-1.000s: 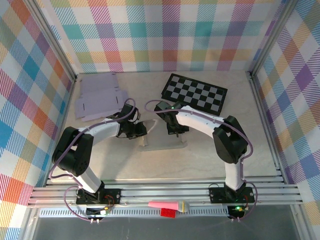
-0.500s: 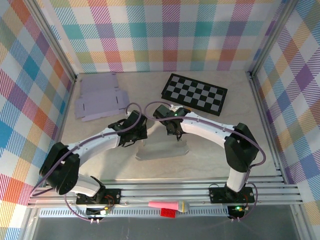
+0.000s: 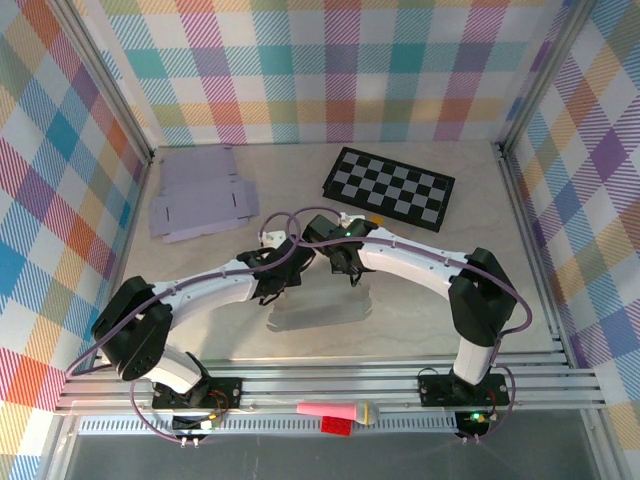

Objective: Fold the paper box

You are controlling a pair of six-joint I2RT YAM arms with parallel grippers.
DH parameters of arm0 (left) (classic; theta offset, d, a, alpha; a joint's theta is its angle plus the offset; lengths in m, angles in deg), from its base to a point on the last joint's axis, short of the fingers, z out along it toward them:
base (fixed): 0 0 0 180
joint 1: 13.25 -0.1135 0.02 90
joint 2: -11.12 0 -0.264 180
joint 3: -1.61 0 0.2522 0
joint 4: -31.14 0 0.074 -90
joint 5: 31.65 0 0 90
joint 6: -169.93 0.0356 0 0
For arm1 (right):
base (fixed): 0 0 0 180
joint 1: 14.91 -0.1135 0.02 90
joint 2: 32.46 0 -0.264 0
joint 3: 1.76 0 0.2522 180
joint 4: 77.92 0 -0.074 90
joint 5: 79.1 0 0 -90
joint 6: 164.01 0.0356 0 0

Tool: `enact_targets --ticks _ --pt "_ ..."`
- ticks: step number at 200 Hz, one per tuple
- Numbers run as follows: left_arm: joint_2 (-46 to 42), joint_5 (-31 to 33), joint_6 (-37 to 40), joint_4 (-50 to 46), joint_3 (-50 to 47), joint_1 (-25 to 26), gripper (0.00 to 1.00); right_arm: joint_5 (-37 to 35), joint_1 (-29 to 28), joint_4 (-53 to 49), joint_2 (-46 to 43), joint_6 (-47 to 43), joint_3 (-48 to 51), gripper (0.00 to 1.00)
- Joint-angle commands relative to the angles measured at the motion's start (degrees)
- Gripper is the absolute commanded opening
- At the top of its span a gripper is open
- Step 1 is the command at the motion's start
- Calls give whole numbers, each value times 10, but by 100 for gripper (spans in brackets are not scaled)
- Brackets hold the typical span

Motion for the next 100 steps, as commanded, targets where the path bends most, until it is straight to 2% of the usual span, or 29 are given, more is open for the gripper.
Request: enact_targets --ticks 1,52,100 --pt "18 8 4 -40 10 5 0 -16 -1 -20 4 24 -16 0" --pt "43 61 -44 -115 43 17 0 -9 -6 -14 0 24 -12 0" --pt "79 60 -94 -128 76 34 0 9 -6 -3 6 22 -10 0"
